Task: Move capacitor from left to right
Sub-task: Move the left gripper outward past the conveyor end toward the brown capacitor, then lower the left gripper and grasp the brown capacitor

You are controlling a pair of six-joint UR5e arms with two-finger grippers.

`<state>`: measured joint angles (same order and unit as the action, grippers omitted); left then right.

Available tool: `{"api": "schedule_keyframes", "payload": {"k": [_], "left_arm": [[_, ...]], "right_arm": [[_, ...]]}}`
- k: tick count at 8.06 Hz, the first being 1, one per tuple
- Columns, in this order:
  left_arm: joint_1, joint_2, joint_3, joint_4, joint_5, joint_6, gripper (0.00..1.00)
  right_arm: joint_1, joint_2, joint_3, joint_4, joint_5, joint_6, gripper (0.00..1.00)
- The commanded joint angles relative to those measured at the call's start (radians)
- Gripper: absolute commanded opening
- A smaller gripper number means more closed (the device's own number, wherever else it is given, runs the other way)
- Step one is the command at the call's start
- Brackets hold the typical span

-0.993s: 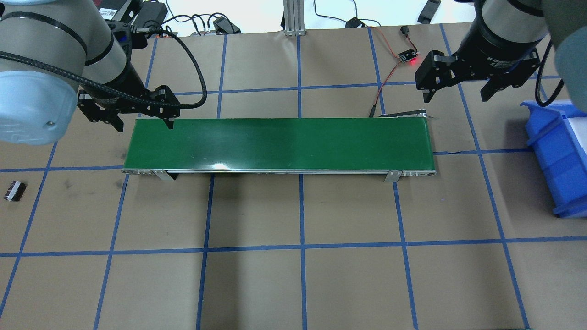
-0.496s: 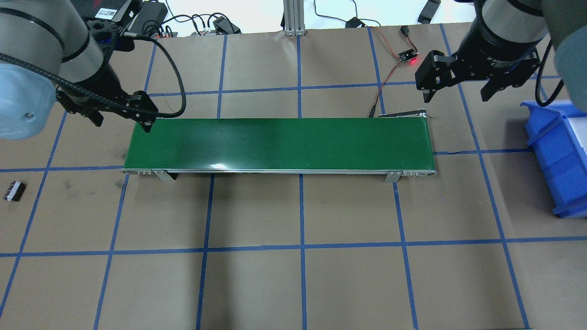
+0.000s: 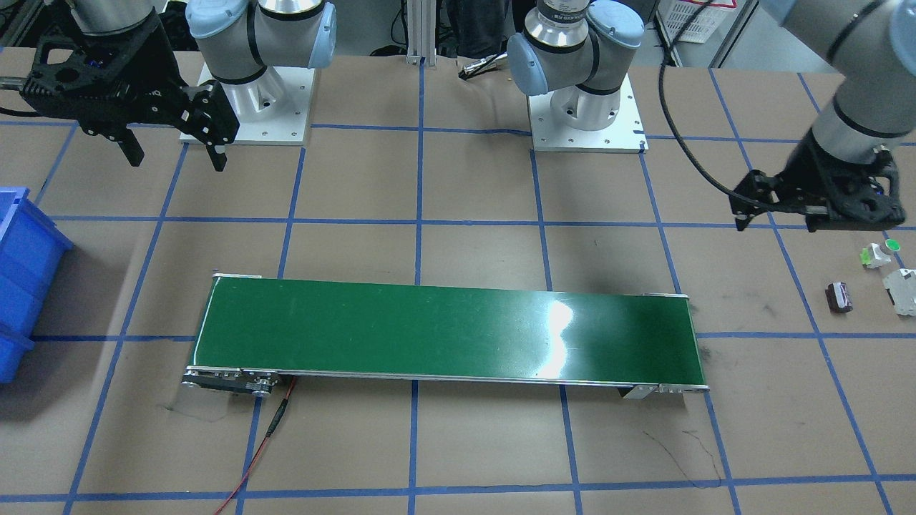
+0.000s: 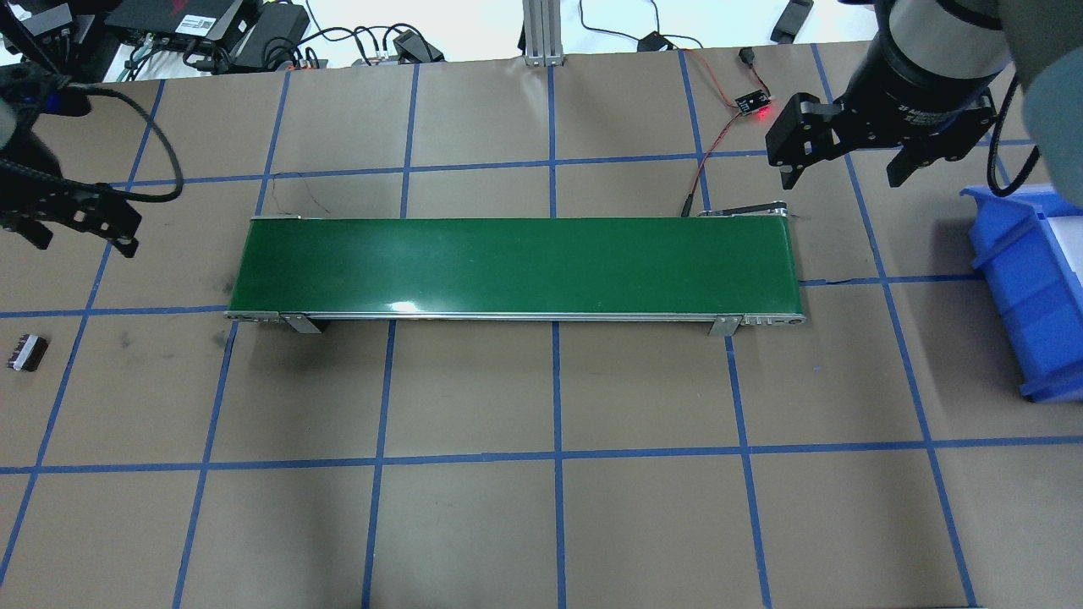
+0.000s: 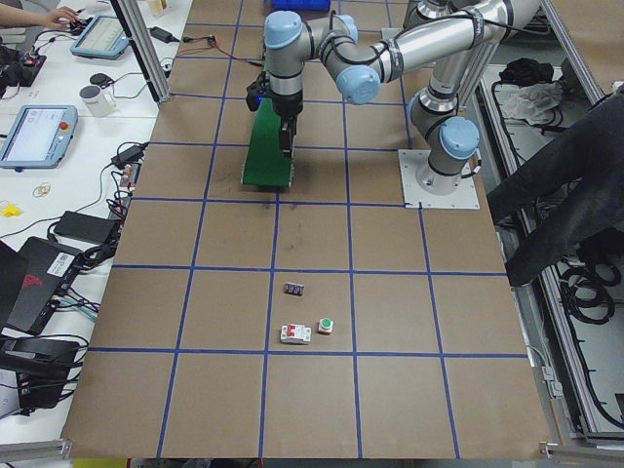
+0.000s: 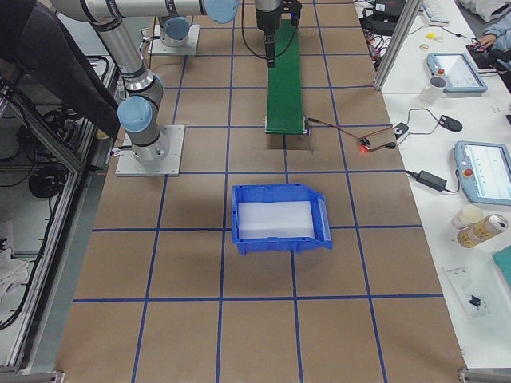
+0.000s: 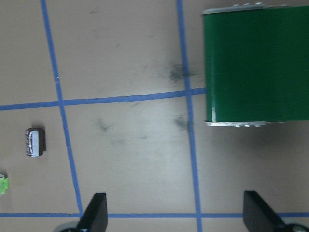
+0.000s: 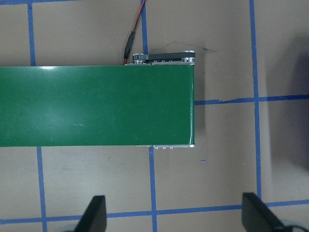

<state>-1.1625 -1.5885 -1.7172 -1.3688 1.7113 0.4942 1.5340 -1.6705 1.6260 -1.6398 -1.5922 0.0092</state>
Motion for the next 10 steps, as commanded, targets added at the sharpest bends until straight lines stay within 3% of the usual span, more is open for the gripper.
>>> {"api": "schedule_keyframes", "payload": {"k": [1, 3, 7, 10], "left_arm": [[0.211, -0.138, -0.001, 0.152, -0.001, 0.137, 1.00], [0.294, -0.236, 0.001, 0.290, -0.002, 0.237, 1.00], [0.429, -0.401, 0.010, 0.332, -0.013, 0.321, 1.00], [0.454, -0.508, 0.011, 0.430, -0.012, 0.342, 1.00]], "right_arm": [[0.000, 0.000, 0.000, 0.000, 0.000, 0.000, 1.00], [0.000, 0.000, 0.000, 0.000, 0.000, 0.000, 1.00], [0.000, 0.000, 0.000, 0.000, 0.000, 0.000, 1.00], [0.000, 0.000, 0.000, 0.000, 0.000, 0.000, 1.00]]}}
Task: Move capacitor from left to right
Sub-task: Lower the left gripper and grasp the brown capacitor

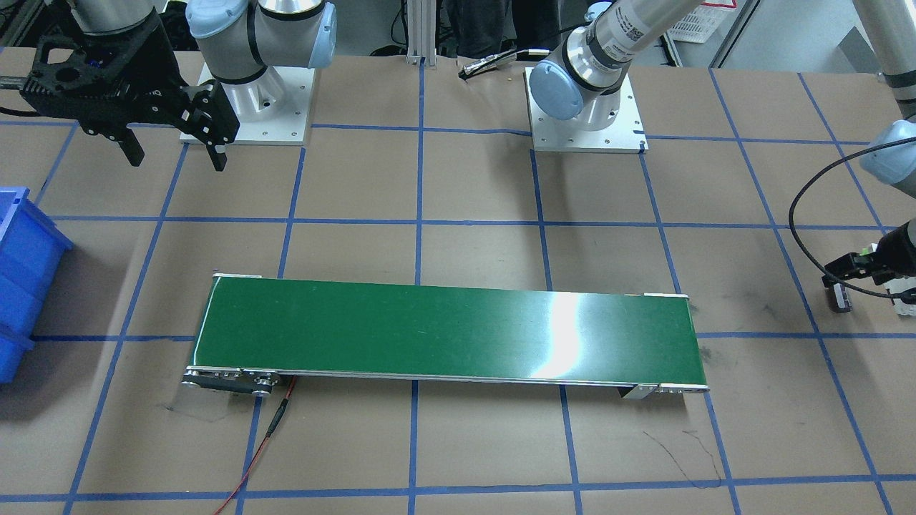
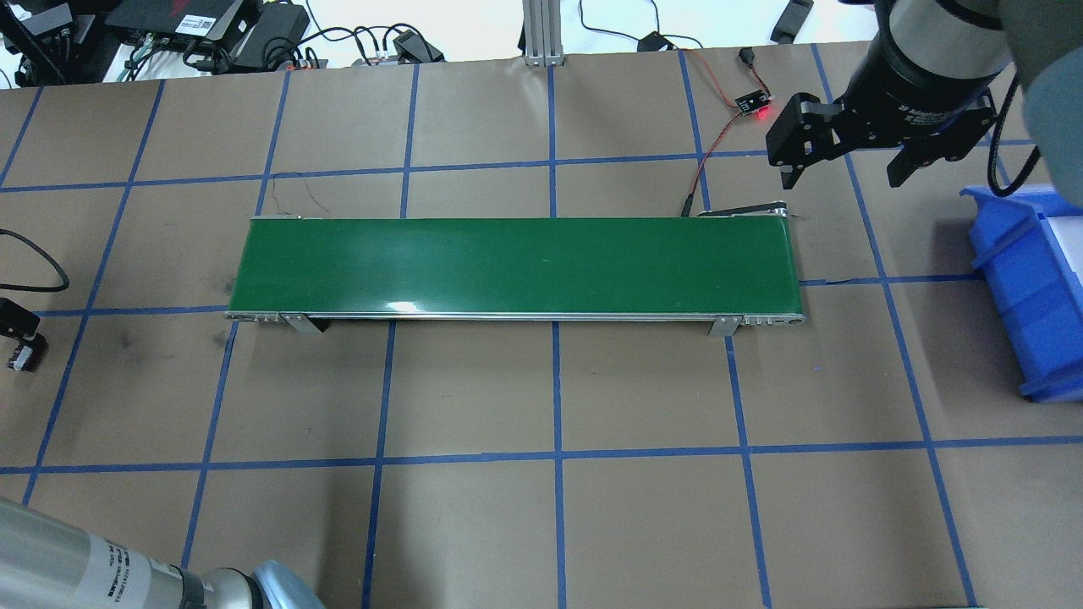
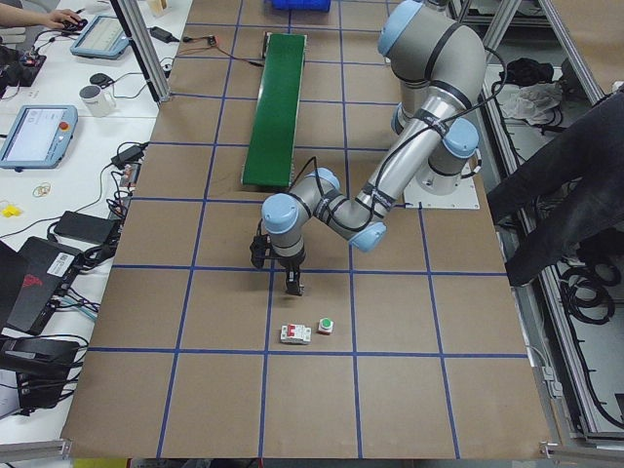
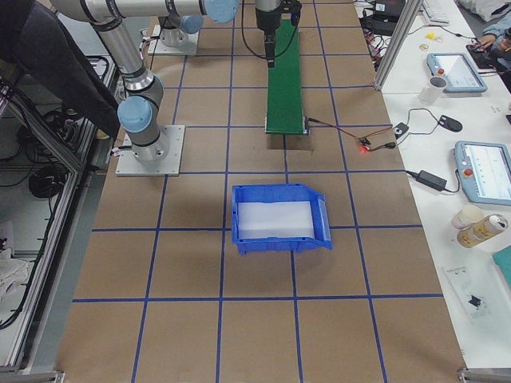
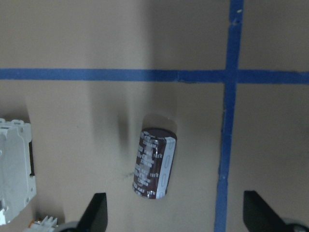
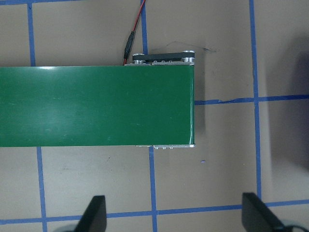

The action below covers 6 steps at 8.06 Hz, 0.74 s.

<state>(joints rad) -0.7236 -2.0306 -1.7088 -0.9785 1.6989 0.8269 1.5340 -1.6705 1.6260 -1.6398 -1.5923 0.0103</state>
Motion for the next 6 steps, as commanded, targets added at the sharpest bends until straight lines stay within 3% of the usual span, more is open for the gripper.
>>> {"api": "schedule_keyframes", "payload": {"k": [1, 3, 4, 5, 6], "left_arm": [[0.024, -0.083, 0.003, 0.041, -0.001, 0.008, 1.00], [0.024, -0.097, 0.003, 0.063, -0.001, 0.005, 0.99], [0.023, -0.100, 0.003, 0.061, -0.001, 0.006, 0.72], [0.024, -0.099, 0.003, 0.061, -0.001, 0.009, 0.31], [0.024, -0.099, 0.003, 0.061, -0.002, 0.012, 0.10]], "right_arm": [[0.000, 0.000, 0.000, 0.000, 0.000, 0.000, 1.00], [0.000, 0.000, 0.000, 0.000, 0.000, 0.000, 1.00], [0.000, 0.000, 0.000, 0.000, 0.000, 0.000, 1.00], [0.000, 0.000, 0.000, 0.000, 0.000, 0.000, 1.00], [0.000, 0.000, 0.000, 0.000, 0.000, 0.000, 1.00]]}}
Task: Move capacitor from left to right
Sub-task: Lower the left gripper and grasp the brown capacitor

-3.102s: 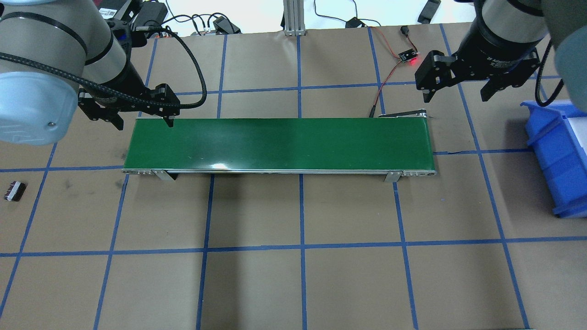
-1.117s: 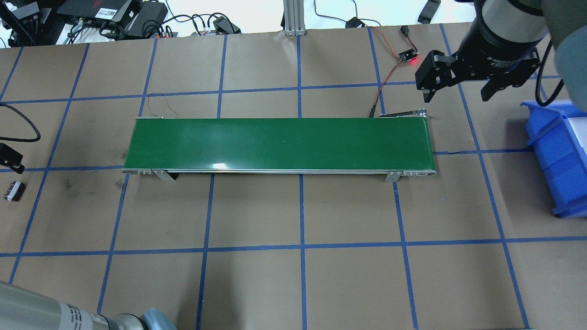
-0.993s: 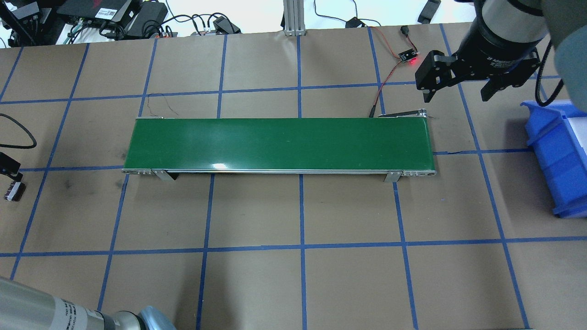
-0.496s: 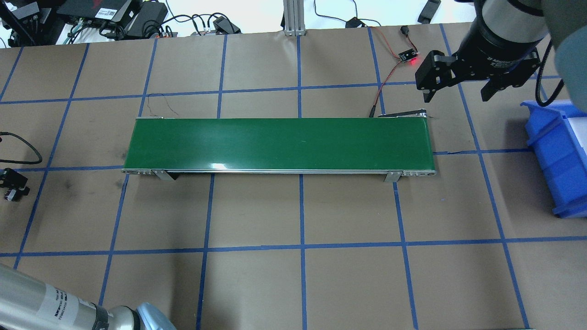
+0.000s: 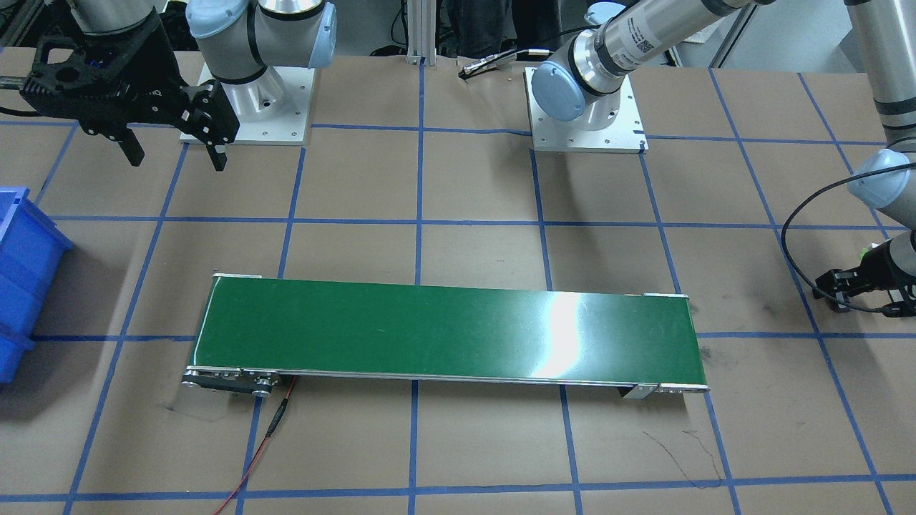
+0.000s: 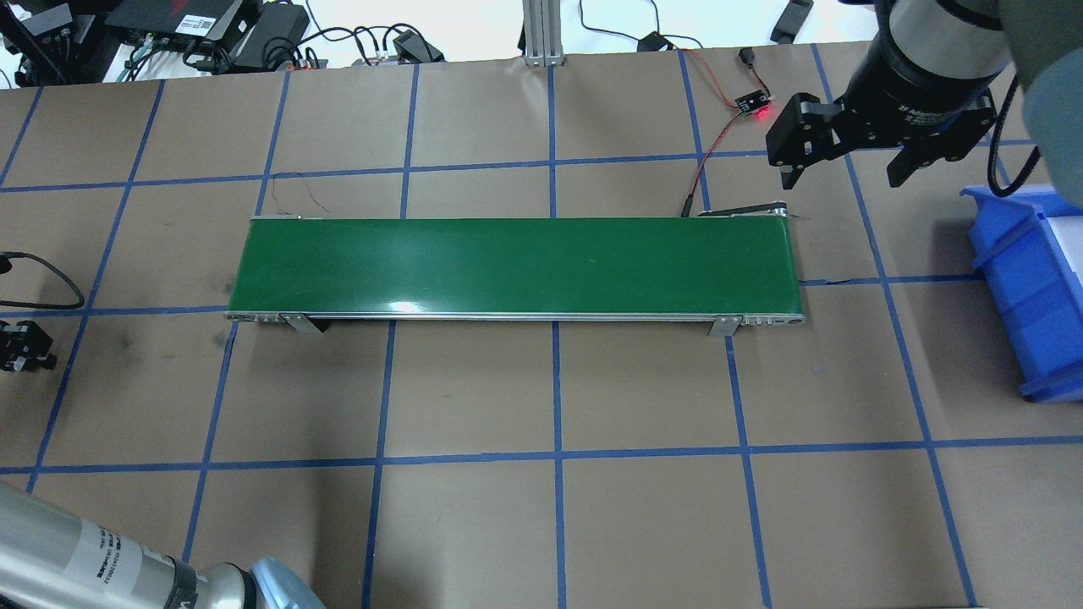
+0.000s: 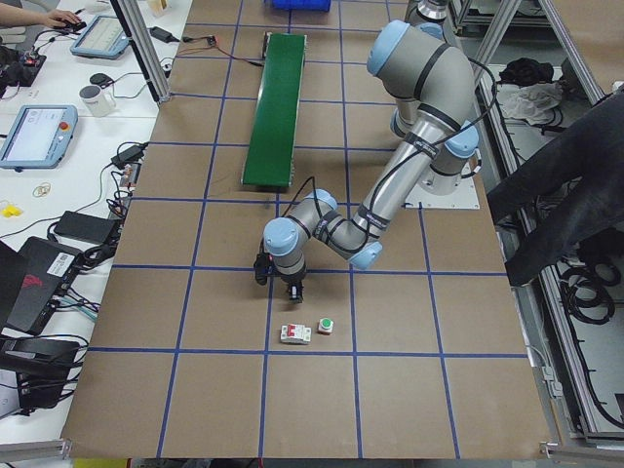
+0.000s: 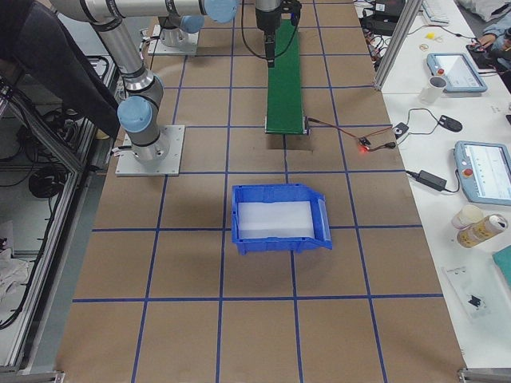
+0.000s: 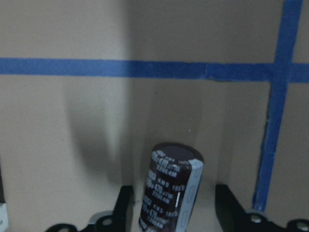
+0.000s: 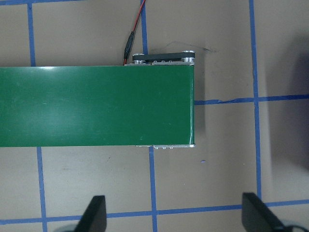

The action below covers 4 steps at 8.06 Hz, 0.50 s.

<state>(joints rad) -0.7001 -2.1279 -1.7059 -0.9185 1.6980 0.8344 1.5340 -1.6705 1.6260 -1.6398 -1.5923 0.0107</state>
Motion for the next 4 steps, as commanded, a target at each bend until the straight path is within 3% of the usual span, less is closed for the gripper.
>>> {"api": "schedule_keyframes", "payload": {"k": [1, 4], "left_arm": [[0.001, 0.005, 0.000, 0.000, -0.015, 0.009, 0.00], [0.001, 0.073, -0.001, -0.013, -0.052, 0.046, 0.00]], "right_arm": [[0.000, 0.000, 0.000, 0.000, 0.000, 0.000, 1.00], [0.000, 0.000, 0.000, 0.000, 0.000, 0.000, 1.00]]}}
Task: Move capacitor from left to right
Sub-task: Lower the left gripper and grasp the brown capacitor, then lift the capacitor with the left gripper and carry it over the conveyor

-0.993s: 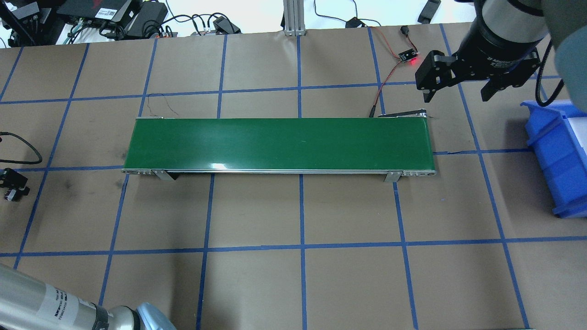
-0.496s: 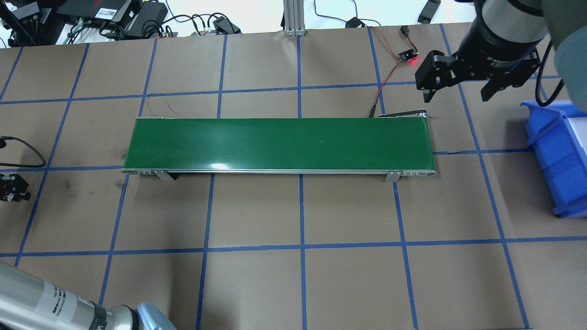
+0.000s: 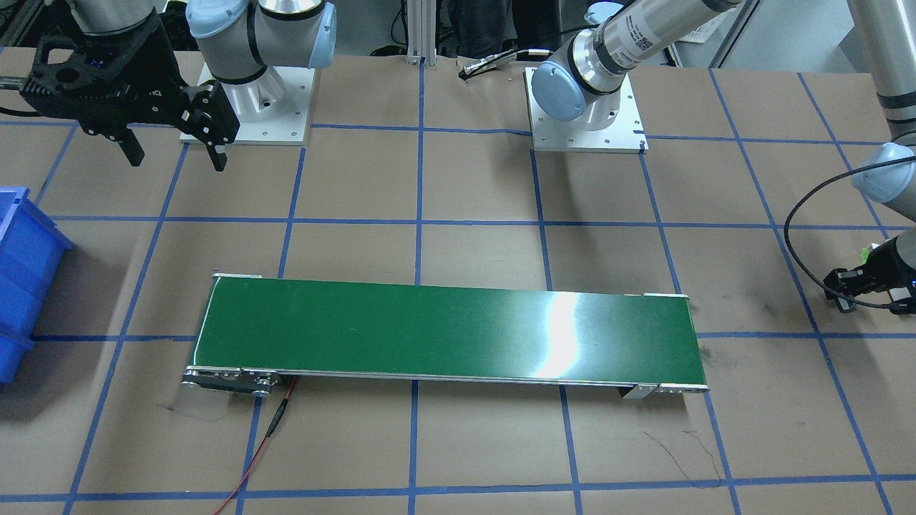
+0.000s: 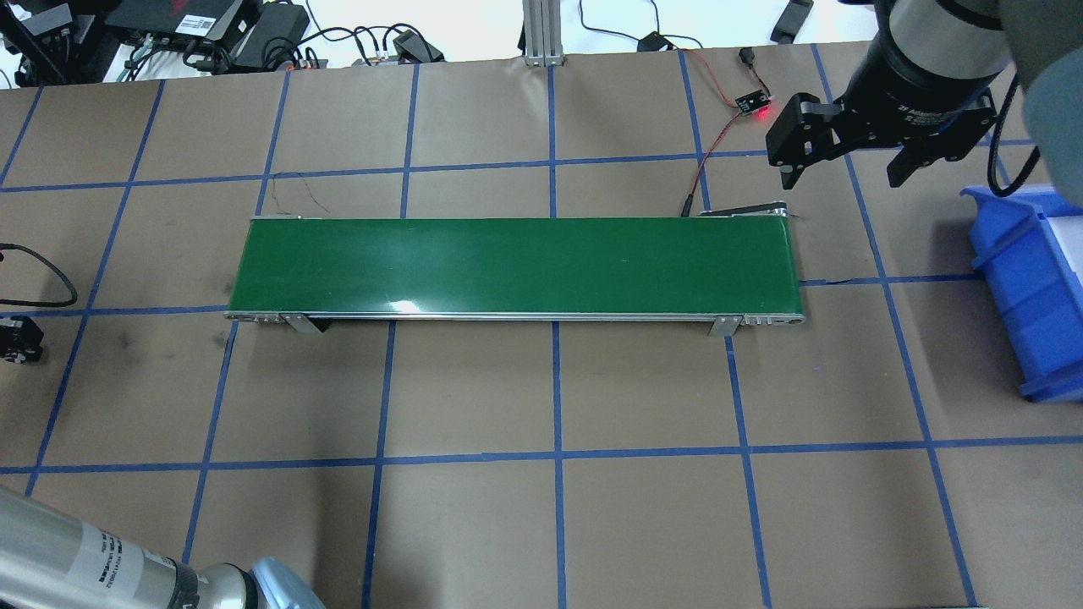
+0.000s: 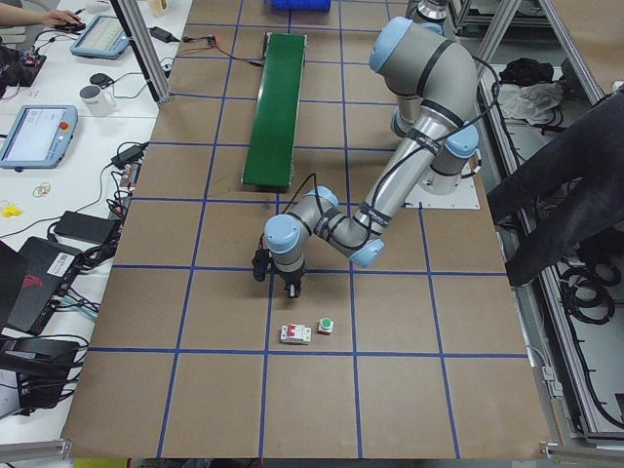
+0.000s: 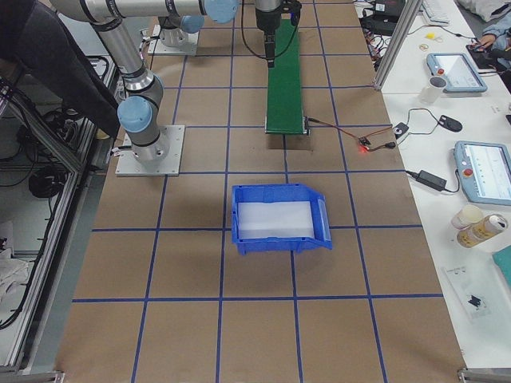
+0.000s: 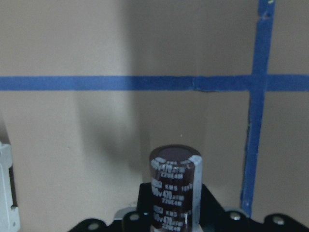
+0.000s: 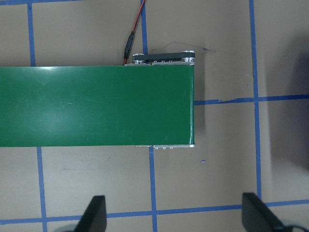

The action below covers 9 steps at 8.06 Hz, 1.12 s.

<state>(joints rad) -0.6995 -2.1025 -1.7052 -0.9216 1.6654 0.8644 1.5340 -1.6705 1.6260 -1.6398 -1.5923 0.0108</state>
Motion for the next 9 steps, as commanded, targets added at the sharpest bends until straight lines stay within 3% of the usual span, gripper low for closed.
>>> {"api": "schedule_keyframes", "payload": {"k": [1, 3, 6, 9], "left_arm": [[-0.008, 0.089, -0.004, -0.022, -0.057, 0.013, 0.00], [-0.098, 0.171, -0.002, -0.061, -0.079, -0.002, 0.00], [-0.350, 0.309, -0.001, -0.178, -0.082, -0.328, 0.00], [-0.538, 0.283, -0.001, -0.178, -0.088, -0.559, 0.00]], "right_arm": [[0.000, 0.000, 0.000, 0.000, 0.000, 0.000, 1.00], [0.000, 0.000, 0.000, 0.000, 0.000, 0.000, 1.00], [0.000, 0.000, 0.000, 0.000, 0.000, 0.000, 1.00], [0.000, 0.000, 0.000, 0.000, 0.000, 0.000, 1.00]]}}
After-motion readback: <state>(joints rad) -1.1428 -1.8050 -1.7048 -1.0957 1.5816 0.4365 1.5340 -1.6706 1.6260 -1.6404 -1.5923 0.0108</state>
